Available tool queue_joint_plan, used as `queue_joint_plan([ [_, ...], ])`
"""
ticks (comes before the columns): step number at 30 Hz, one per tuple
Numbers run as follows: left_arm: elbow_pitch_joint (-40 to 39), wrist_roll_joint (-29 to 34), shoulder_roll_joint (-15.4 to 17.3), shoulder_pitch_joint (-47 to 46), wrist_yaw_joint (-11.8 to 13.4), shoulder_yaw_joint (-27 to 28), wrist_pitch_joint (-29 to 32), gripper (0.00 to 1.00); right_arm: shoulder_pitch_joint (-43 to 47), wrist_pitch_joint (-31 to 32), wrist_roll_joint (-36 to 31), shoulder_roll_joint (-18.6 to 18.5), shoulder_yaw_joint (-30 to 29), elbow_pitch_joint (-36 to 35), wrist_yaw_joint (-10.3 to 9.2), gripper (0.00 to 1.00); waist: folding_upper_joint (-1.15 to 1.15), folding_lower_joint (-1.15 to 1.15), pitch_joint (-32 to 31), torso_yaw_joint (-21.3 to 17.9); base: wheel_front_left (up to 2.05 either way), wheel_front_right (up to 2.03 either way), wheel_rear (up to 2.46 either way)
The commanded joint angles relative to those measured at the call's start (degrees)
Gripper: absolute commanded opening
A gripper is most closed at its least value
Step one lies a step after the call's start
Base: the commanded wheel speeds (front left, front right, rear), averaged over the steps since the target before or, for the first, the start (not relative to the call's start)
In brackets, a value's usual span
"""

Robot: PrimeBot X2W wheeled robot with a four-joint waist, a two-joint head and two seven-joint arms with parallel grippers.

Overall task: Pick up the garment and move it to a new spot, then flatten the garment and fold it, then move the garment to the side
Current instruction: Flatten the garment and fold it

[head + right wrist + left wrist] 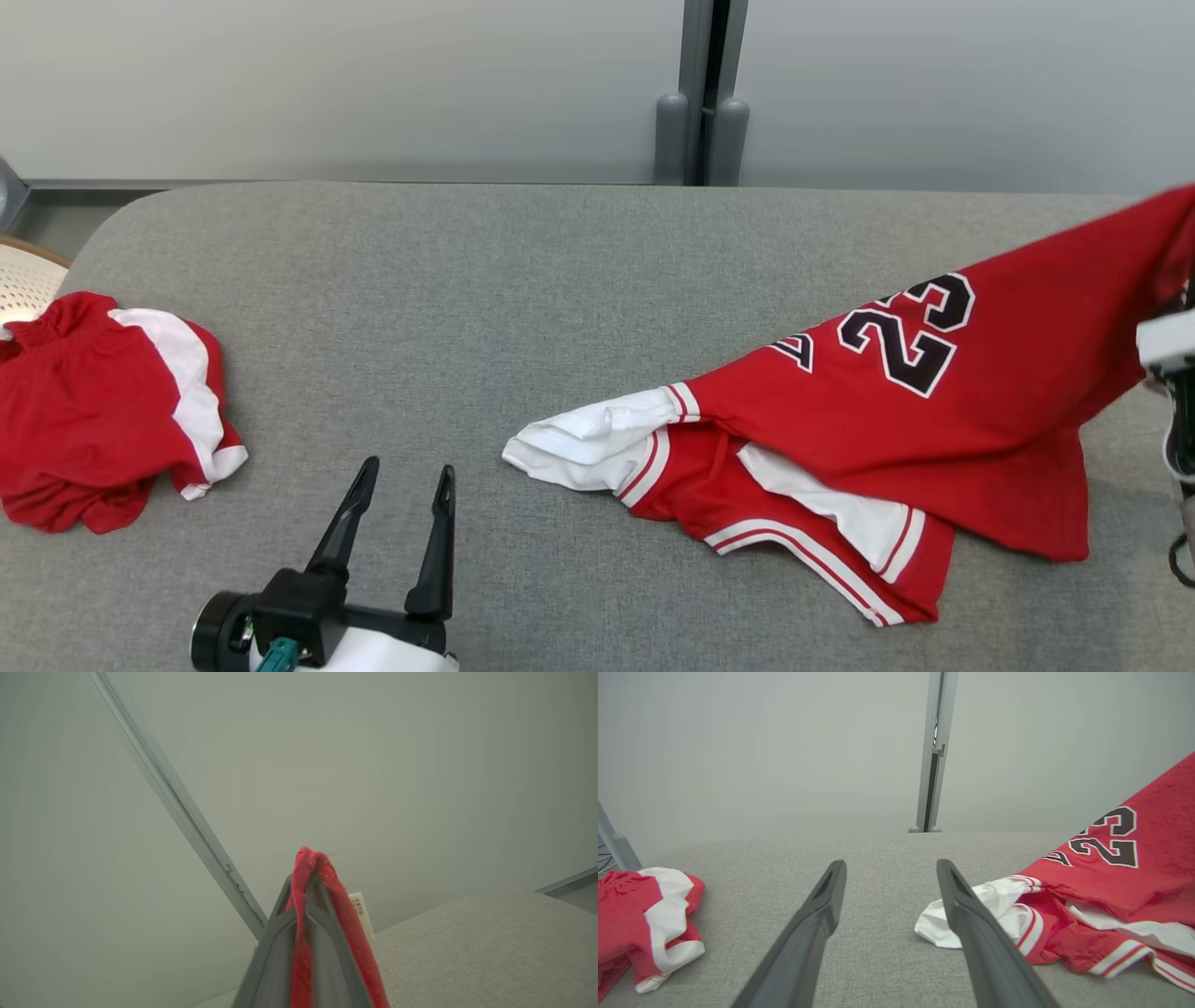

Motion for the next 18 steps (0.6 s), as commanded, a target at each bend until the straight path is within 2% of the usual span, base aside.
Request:
queue_joint_plan([
  [1,0.0,0.3,0.1,-1.6,-0.7,-0.4,0.0,1.00,-0.1,-0.6,-2.9,0.3,-1.3,3.3,0.00,0.00,0.00,0.00,0.8,-0.1,0.00,0.00,0.00],
  [3,0.6,-0.2,0.2,-2.6,-1.5,-1.3,0.0,1.00,-0.6,-1.1,-6.2,1.5,-3.1,7.9,0.00,0.00,0.00,0.00,1.3,-0.1,0.00,0.00,0.00],
  [4,1.2,-0.3,0.2,-3.1,-1.9,-1.8,0.0,1.00,-0.9,-1.2,-8.1,1.8,-3.5,9.8,0.00,0.17,0.00,0.00,1.6,-0.2,0.00,0.00,0.00],
  [5,1.9,-0.5,0.2,-3.8,-2.3,-2.3,0.0,1.00,-1.3,-1.5,-9.7,2.1,-4.2,11.4,0.00,0.49,0.00,0.00,1.8,-0.3,0.00,0.00,0.00],
  [6,3.0,-0.4,0.1,-4.6,-2.7,-3.0,0.0,1.00,-1.4,-1.7,-11.2,2.4,-5.0,12.7,0.00,1.00,0.00,0.00,2.1,-0.5,0.00,0.00,0.00],
  [9,5.9,0.2,0.2,-6.4,-2.9,-4.1,0.0,1.00,-1.4,-1.9,-13.7,3.9,-6.4,14.4,0.00,1.00,0.00,0.00,2.5,-1.1,0.00,0.00,0.00],
  [11,10.7,1.5,0.2,-8.3,-2.7,-5.0,0.0,1.00,-0.5,-2.0,-16.0,5.3,-7.1,14.7,0.00,1.00,0.00,0.00,2.9,-1.9,0.00,0.00,0.00],
  [14,19.3,2.5,0.2,-12.1,-1.3,-5.8,0.0,1.00,2.0,-2.1,-19.0,6.8,-9.1,11.3,0.00,1.00,0.00,0.00,3.2,-3.2,0.00,0.00,0.00],
  [18,30.3,2.9,0.3,-17.8,0.9,-5.7,-0.1,1.00,7.0,-2.1,-21.7,10.6,-11.2,4.7,0.00,1.00,0.00,0.00,3.5,-5.0,0.00,0.00,0.00],
])
